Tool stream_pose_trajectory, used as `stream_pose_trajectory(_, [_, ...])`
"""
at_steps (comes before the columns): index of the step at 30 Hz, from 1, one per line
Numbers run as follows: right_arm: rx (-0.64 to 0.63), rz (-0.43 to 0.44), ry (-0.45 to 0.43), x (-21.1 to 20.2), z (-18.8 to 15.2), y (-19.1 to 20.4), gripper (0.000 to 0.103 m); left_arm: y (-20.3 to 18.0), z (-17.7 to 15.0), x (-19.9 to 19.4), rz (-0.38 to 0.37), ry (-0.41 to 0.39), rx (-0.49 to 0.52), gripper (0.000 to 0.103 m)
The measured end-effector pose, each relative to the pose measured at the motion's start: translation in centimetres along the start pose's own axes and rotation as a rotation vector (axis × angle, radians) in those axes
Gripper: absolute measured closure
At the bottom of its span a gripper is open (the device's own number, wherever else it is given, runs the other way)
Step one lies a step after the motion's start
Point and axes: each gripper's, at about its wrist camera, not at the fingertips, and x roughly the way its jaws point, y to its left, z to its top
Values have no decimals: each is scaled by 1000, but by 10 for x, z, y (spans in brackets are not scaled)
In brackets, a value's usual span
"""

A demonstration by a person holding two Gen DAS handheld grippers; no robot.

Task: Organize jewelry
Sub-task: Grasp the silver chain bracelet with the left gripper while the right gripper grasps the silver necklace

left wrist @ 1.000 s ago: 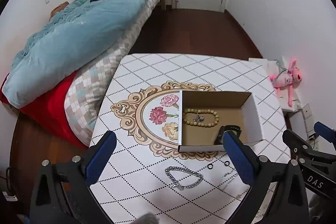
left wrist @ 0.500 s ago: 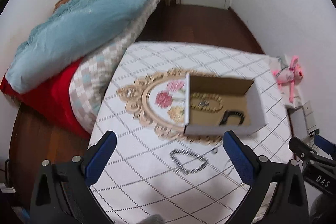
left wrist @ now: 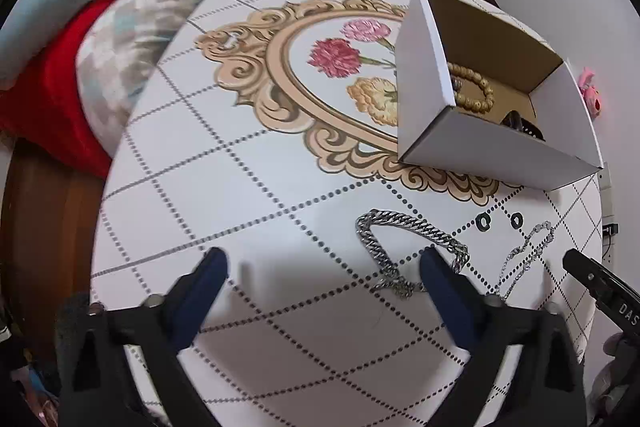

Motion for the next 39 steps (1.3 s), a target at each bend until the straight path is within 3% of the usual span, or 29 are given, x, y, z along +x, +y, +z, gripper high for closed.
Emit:
stream_pose_trajectory(4, [-3,-7,7,13,3,0,32,-8,3,10,-4,11,24,15])
stream_pose_trajectory(8, [-7,-10,11,22,7,2,35,-20,5,16,0,18,53,30])
stream_pose_trajectory(11, [-18,-17,-4,23,10,5,35,-30,4,16,37,15,92,46])
stream_pose_trajectory(16, [-56,-27,-25,26,12,15,35,-41,0,11,30,-2,118,77])
stream_pose_trajectory(18, [-75,-41,-33,27,12,21,40,-43,-1,10,27,-6,122,94])
stream_pose_trajectory(19, [-91,-55,-39,27,11,25,44,-43,-1,9,22,-7,120,97])
stream_pose_trajectory(22, [-133,-115,-60,28,6,37,56,-42,-1,8,5,-11,108,97])
stream_pose_trajectory(24, [-137,-113,-80,26,4,41,83,-42,0,7,-3,-14,104,97])
stream_pose_trajectory(26, [-145,-111,-92,25,2,42,97,-38,2,6,-15,-15,97,97])
stream_pose_trajectory(39, [-52,65,-137,-5,-5,18,102,-35,5,-38,-124,-72,84,97])
